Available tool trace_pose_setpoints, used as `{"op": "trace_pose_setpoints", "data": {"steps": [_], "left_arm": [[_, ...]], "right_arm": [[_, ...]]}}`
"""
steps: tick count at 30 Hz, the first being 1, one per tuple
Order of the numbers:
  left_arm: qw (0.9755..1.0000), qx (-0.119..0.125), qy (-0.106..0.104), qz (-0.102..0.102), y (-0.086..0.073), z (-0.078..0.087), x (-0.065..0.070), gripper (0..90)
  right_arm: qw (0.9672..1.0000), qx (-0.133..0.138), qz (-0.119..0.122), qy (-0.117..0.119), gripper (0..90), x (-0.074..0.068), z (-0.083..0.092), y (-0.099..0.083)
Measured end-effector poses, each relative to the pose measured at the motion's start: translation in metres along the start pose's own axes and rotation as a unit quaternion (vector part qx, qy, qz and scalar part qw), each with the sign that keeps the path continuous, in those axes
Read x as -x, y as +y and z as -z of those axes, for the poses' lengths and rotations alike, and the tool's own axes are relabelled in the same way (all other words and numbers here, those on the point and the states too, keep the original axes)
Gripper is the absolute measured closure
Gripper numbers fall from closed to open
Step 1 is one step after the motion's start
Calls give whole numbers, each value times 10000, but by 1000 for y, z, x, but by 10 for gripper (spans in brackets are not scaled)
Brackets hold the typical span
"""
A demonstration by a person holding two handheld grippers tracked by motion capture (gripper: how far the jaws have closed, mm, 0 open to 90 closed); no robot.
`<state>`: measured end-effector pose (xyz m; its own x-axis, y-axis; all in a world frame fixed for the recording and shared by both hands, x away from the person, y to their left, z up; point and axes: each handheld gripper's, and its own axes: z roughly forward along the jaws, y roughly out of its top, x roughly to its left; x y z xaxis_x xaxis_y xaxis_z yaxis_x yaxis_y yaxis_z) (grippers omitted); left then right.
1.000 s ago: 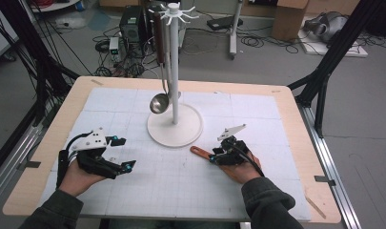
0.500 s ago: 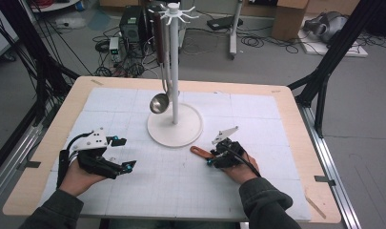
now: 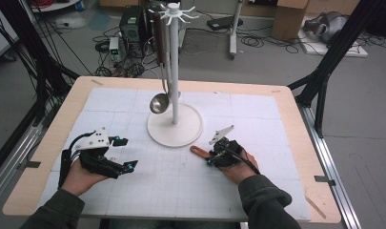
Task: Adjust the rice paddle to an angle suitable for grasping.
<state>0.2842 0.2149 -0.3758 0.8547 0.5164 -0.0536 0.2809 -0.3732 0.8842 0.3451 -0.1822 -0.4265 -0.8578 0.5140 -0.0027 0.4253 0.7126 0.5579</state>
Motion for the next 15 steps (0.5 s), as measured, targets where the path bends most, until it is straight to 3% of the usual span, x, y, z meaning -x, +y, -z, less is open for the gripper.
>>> {"op": "trace_pose_setpoints", "data": {"steps": [5, 7, 10, 15], "left_arm": [[10000, -35, 13, 18, 0, -1, -1, 145], [10000, -47, 3, 25, 0, -2, -1, 145], [10000, -39, -11, 28, 0, -3, 0, 145], [10000, -42, -16, 24, 1, -3, 0, 145]], "right_arm": [[9998, 120, -79, 144, 653, 0, 2, -2], [9997, 149, -8, 184, 653, -2, 2, -1], [9998, 74, 89, 174, 652, -4, 0, 0], [9998, 76, 56, 162, 640, -5, -2, -1]]}}
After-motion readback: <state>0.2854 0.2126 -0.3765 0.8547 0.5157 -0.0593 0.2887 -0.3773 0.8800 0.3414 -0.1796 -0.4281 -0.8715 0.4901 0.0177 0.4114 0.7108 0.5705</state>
